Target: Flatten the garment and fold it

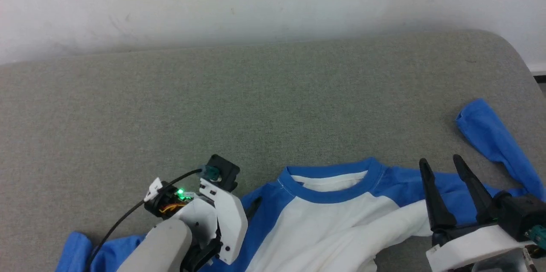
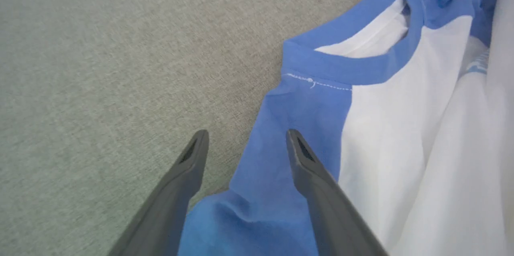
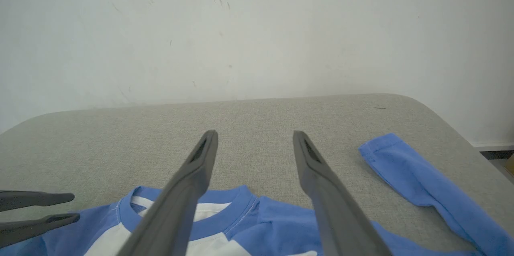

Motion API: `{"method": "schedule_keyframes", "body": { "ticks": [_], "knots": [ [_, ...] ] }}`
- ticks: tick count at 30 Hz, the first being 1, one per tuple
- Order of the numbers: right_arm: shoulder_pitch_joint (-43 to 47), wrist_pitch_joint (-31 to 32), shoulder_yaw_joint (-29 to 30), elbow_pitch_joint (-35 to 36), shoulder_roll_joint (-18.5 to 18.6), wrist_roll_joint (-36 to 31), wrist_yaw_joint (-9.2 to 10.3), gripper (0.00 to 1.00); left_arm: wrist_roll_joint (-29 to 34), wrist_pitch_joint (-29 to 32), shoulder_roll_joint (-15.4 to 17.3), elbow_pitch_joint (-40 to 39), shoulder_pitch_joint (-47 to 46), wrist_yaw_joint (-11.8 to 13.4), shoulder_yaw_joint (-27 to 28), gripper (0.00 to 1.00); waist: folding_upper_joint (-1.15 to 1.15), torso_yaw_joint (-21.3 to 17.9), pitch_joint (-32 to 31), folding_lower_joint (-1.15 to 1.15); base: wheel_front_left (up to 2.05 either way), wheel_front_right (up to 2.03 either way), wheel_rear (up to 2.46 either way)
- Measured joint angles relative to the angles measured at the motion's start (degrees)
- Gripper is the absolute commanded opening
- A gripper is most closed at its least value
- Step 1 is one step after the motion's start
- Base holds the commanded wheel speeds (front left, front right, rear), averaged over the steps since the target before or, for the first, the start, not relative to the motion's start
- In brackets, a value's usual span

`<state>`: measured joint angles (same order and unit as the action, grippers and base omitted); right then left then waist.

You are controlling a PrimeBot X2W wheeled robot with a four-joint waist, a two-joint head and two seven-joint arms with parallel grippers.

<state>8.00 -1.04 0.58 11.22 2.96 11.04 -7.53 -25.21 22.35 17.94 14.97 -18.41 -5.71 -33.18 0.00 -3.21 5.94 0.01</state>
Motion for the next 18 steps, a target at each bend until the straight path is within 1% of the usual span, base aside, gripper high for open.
{"method": "schedule_keyframes", "body": {
  "ticks": [2,5,7,9,10,11,12,15,17,18],
  "knots": [
    [-0.31,-0.01,-0.24,-0.11,0.0,0.01,0.0,1.0,-0.32,2.26,0.01,2.94,-1.91,-0.85,-2.15,1.0,0.0,-0.52,0.53,0.0,0.0,0.0,0.0],
    [-0.76,-0.01,-0.47,-0.52,0.01,0.01,0.0,1.0,-0.37,4.94,0.81,6.2,-4.66,-1.32,-5.86,1.0,0.0,-1.29,1.16,0.0,0.0,0.0,0.0],
    [-0.79,-0.03,-0.47,-0.85,0.0,0.02,0.0,1.0,-0.59,7.15,1.55,7.01,-7.01,-1.37,-8.98,1.0,0.0,-1.7,1.48,-0.01,0.0,0.0,0.0],
    [-0.8,-0.05,-0.47,-1.13,0.01,0.02,0.0,1.0,-2.25,9.56,2.59,6.97,-9.34,-1.34,-13.14,1.0,0.0,-1.98,1.75,-0.01,0.0,0.0,0.0],
    [-0.81,-0.08,-0.49,-1.25,0.01,0.03,0.0,1.0,-3.24,10.56,3.22,6.97,-10.45,-1.34,-14.81,0.89,0.0,-2.07,1.88,-0.01,0.0,0.0,0.0],
    [-0.87,-0.08,-0.52,-1.41,0.0,0.03,0.0,1.0,-4.38,11.63,3.7,6.92,-11.4,-1.33,-16.44,0.45,0.0,-2.18,1.94,-0.01,0.0,0.0,0.0],
    [-0.93,-0.09,-0.55,-1.57,0.0,0.07,0.0,1.0,-5.99,12.35,3.96,6.88,-11.97,-1.33,-17.27,0.0,0.0,-2.28,1.95,-0.01,0.0,0.0,0.0],
    [-0.94,0.0,-0.36,-2.26,0.02,0.05,0.0,1.0,-9.23,12.22,4.15,7.82,-12.1,-1.41,-17.81,0.0,0.0,-2.31,1.89,-0.01,0.0,0.0,0.0],
    [-0.94,0.09,-0.65,-2.93,0.01,0.04,0.0,1.0,-10.49,9.77,3.93,9.2,-11.53,-1.29,-16.78,0.0,0.0,-2.16,1.67,-0.01,0.0,0.0,0.0],
    [-0.94,0.18,-0.71,-3.25,0.0,0.03,0.0,1.0,-11.04,7.84,3.69,9.8,-10.67,-0.78,-16.01,0.0,0.0,-2.13,1.49,-0.01,0.0,0.0,0.0]
  ]
}}
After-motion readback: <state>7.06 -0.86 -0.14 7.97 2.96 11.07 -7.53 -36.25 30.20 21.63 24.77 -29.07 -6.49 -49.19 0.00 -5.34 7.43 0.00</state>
